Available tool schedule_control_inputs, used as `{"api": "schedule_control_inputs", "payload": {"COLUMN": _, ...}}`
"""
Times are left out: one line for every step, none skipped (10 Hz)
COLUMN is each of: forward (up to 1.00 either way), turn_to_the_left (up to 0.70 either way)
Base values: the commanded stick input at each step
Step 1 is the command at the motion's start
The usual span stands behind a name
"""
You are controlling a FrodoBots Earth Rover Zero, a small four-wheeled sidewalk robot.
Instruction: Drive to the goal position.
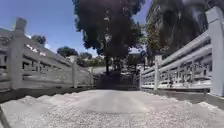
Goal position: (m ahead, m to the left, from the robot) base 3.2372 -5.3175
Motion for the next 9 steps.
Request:
{"api": "schedule_control_inputs", "payload": {"forward": 0.45, "turn_to_the_left": 0.0}}
{"api": "schedule_control_inputs", "payload": {"forward": 0.45, "turn_to_the_left": 0.0}}
{"api": "schedule_control_inputs", "payload": {"forward": 0.45, "turn_to_the_left": 0.0}}
{"api": "schedule_control_inputs", "payload": {"forward": 0.45, "turn_to_the_left": 0.0}}
{"api": "schedule_control_inputs", "payload": {"forward": 0.45, "turn_to_the_left": 0.0}}
{"api": "schedule_control_inputs", "payload": {"forward": 0.45, "turn_to_the_left": 0.0}}
{"api": "schedule_control_inputs", "payload": {"forward": 0.45, "turn_to_the_left": 0.0}}
{"api": "schedule_control_inputs", "payload": {"forward": 0.45, "turn_to_the_left": 0.0}}
{"api": "schedule_control_inputs", "payload": {"forward": 0.45, "turn_to_the_left": 0.1}}
